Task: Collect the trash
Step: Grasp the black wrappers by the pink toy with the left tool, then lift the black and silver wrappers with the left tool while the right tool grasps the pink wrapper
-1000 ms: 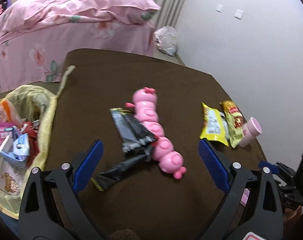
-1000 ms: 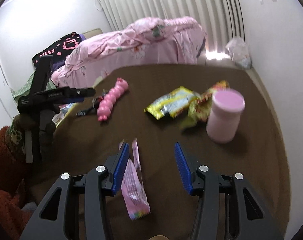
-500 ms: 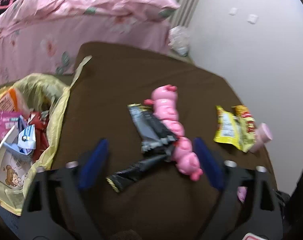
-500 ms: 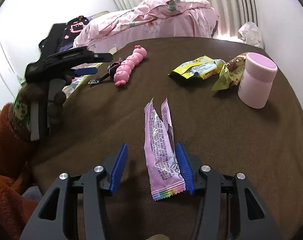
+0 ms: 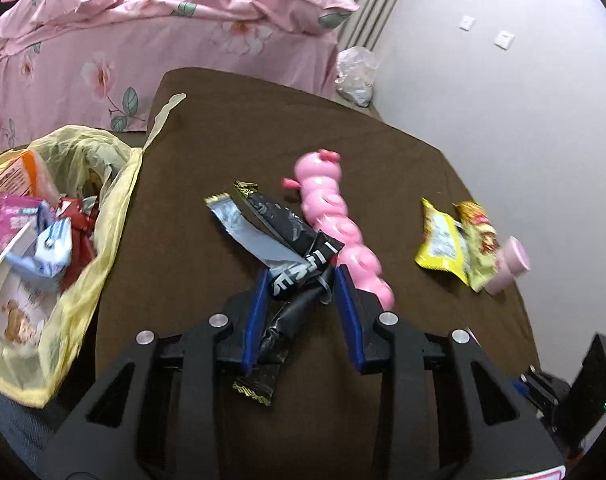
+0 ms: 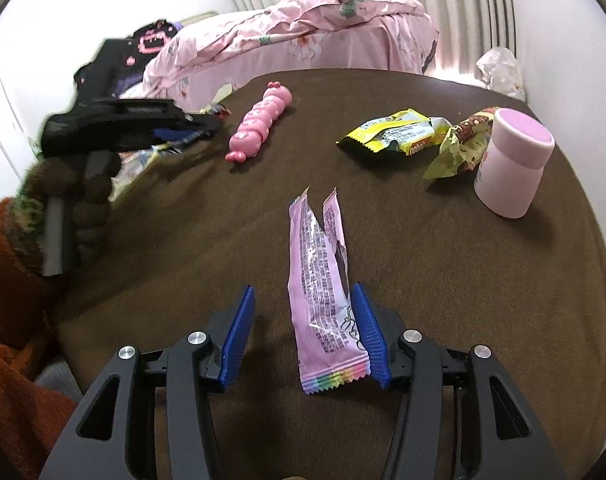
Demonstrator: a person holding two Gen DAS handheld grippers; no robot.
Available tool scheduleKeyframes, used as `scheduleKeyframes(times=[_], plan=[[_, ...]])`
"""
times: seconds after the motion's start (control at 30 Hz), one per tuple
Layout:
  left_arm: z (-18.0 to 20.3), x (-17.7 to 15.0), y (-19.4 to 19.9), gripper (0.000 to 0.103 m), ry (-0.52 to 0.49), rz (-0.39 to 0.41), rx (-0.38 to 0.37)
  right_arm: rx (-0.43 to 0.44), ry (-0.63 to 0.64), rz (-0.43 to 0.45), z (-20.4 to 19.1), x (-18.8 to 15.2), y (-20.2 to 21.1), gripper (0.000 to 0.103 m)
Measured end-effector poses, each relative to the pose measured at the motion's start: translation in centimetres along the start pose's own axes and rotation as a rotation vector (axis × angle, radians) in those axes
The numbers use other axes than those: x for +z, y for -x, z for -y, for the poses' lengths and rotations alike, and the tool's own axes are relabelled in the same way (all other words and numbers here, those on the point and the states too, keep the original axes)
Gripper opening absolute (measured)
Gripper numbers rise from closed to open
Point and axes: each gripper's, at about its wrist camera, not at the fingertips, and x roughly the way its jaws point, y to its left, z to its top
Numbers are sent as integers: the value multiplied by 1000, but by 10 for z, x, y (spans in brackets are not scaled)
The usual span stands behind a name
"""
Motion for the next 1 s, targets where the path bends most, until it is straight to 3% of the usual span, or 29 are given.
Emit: scheduleKeyframes(times=[0.13, 0.27, 0.47, 0.57, 0.67, 0.8, 1.0], plan=[[18, -23, 20, 32, -69, -32, -60, -74, 93, -15, -16, -6, 3, 48], [36, -52, 27, 32, -137, -78, -104, -26, 33, 4, -11, -12, 12, 48], [46, -68, 16, 32, -175, -126, -93, -102, -33, 53, 3, -11, 20, 48], [51, -71, 17, 32, -195, -116, -84, -108, -37, 69, 6, -9, 21, 45], [52, -72, 22, 35, -203, -100, -76, -90, 4, 48, -1, -9, 18, 24], [51, -69, 28, 41, -198, -78, -73, -130, 64, 67, -14, -9, 20, 22], [57, -67, 40, 49, -245, -26, -35, -113, 27, 125, -9, 1, 31, 22]])
